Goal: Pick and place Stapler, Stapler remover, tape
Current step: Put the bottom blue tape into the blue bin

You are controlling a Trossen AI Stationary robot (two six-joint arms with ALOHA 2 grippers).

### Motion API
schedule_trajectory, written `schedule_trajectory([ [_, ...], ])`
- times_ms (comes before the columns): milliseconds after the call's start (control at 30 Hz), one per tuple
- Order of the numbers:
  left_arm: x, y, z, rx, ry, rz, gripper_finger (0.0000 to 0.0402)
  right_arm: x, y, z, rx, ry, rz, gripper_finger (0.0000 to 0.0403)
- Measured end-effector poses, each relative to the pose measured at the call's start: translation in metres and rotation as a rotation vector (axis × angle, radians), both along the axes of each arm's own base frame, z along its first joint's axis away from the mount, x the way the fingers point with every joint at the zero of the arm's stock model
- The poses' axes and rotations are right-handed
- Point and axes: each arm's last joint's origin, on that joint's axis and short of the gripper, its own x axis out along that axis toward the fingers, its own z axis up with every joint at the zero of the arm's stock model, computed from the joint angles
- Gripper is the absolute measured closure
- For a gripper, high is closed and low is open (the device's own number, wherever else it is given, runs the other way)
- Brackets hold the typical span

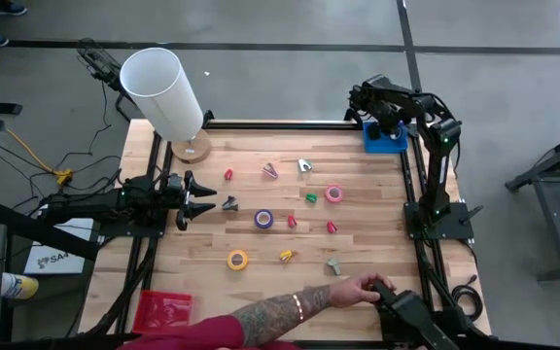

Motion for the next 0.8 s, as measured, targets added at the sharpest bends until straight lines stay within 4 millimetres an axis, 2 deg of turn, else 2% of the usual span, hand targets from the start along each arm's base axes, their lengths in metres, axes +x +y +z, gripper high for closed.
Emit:
schedule_trajectory([
  [367,0.0,0.0,0.0,0.0,0.0,0.0,0.0188,0.0033,0.0021,0.0002,0.0,0.001,0.006,0.0233],
  [800,0.0,0.0,0.0,0.0,0.0,0.0,0.0188,0.0065,0.0031,-0.0028,-0.016,-0.077,-0.082,0.0233],
])
